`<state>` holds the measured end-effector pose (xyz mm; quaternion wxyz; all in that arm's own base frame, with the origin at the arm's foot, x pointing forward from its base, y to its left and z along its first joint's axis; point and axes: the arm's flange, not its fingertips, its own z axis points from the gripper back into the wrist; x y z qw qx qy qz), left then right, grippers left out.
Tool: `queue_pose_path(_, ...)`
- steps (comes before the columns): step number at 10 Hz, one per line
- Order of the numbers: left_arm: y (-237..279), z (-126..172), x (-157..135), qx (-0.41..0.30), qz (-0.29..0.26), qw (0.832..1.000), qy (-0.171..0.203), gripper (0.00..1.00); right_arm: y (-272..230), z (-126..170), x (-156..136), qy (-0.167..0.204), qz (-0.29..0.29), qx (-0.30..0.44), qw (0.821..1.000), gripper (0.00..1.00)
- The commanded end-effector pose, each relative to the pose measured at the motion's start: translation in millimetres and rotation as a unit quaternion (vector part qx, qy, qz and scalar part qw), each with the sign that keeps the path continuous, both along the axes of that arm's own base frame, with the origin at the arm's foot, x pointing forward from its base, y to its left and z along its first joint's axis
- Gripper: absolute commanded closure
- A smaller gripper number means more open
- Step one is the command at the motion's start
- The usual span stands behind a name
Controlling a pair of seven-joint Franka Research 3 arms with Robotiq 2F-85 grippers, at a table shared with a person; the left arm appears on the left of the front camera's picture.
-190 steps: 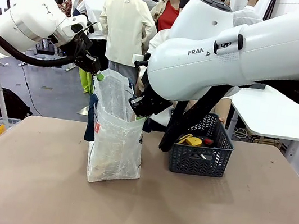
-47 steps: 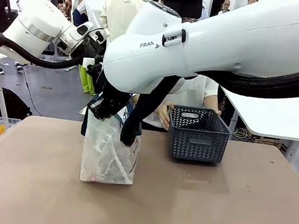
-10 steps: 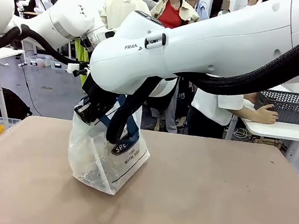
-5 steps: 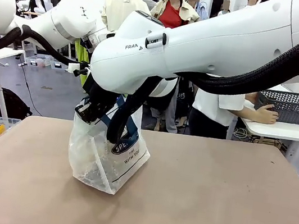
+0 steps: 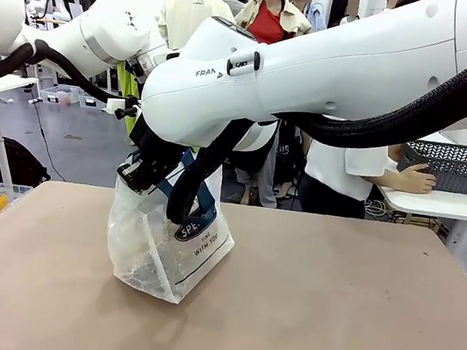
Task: Transfer purchased items from the store into the shopping bag.
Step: Move the Reusable shopping bag to the right side of the table.
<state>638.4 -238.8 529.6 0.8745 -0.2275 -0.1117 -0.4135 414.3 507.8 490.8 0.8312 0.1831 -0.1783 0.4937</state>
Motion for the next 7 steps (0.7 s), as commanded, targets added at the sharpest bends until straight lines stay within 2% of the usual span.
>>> queue_pose_path(1,0,1,5,0.008,0.01,1.0,0.007,1.0,-5,-1,-8,-0.004,-0.014,0.01,1.0,1.0)
queue_pose_path(2,-1,1,5,0.007,0.011,1.0,0.007,1.0,-7,0,-10,0.004,-0.007,0.01,1.0,0.85)
queue_pose_path(6,3,-1,3,-0.004,0.013,1.0,0.004,1.0,-20,18,-16,-0.004,-0.028,-0.003,1.0,0.06)
queue_pose_path(7,5,-2,2,-0.008,0.013,1.0,0.003,1.0,-27,26,-18,-0.007,-0.037,-0.006,0.999,0.0)
